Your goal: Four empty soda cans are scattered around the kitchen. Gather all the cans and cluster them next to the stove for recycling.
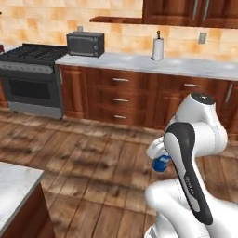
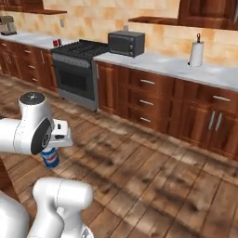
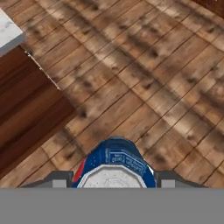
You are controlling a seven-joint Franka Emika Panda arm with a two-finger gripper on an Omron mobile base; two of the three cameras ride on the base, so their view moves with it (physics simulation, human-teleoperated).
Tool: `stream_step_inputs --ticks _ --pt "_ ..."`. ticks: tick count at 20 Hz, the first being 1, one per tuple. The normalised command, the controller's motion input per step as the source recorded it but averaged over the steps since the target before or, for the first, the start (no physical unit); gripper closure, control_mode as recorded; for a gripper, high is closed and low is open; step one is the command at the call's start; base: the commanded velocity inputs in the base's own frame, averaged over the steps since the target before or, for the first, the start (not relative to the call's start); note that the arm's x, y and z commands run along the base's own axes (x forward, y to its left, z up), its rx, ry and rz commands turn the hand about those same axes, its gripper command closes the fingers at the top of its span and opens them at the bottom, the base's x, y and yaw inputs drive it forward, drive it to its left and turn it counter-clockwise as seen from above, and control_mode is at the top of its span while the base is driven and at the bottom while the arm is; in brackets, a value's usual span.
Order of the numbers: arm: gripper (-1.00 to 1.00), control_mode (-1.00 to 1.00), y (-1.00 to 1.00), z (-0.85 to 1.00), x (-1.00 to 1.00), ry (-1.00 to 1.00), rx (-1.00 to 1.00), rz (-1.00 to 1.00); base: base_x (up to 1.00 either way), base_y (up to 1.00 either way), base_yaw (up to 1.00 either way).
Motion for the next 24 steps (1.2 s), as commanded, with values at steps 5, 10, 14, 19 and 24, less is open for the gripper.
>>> stream_step_inputs --ticks 5,10,14,19,24 --pt "1.00 1.00 0.00 0.00 0.00 0.00 0.00 0.00 1.00 0.02 0.65" --pt "1.00 1.00 0.00 0.00 0.00 0.00 0.00 0.00 1.00 -0.19 0.73" --pt "1.00 1.00 0.00 0.00 0.00 0.00 0.00 0.00 1.00 -0.52 0.71" --pt "1.00 1.00 0.00 0.00 0.00 0.00 0.00 0.00 0.93 -0.91 0.59" --pt "1.00 1.00 0.00 0.00 0.00 0.00 0.00 0.00 0.99 -0.90 0.54"
